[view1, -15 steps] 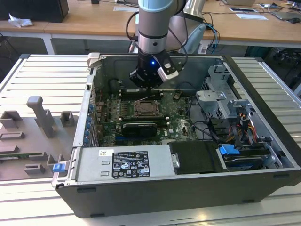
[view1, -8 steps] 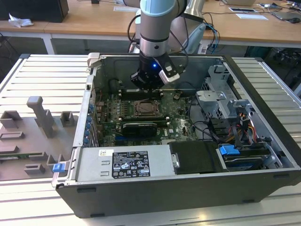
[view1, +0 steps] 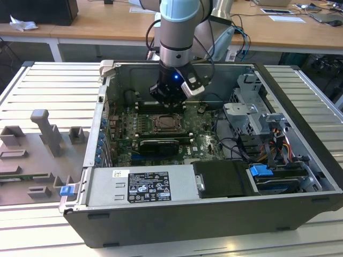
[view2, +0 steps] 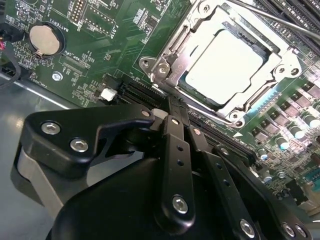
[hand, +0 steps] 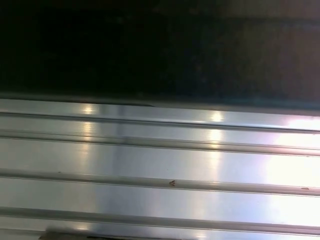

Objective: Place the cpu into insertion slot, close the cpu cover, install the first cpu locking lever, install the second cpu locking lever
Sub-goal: 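Install the first cpu locking lever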

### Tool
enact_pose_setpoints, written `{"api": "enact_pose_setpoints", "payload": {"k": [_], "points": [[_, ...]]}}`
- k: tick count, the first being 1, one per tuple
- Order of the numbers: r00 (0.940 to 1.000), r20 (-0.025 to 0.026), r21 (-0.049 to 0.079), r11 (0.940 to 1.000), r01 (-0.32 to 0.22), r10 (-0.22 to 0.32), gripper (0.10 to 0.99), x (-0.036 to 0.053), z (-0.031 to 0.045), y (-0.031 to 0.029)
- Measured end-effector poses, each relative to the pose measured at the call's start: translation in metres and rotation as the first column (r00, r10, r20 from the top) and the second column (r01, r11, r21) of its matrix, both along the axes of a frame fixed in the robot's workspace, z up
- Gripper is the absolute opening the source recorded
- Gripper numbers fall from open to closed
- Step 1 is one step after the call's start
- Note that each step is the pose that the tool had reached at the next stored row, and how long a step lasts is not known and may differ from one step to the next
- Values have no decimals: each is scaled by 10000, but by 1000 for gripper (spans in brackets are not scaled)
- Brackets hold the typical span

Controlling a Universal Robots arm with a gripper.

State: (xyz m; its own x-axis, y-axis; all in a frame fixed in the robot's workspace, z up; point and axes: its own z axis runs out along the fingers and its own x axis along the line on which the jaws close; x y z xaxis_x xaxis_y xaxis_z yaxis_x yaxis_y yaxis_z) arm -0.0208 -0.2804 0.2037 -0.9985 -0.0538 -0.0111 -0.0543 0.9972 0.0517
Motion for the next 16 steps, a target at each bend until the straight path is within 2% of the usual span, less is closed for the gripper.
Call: {"api": "enact_pose_setpoints", "payload": {"k": [11,13,16], "points": [[10000,3,-41,10000,2,-2,106,1,-17,3],[10000,7,-37,10000,-1,1,106,2,6,5],[10000,4,-40,10000,0,0,106,2,87,6]]}}
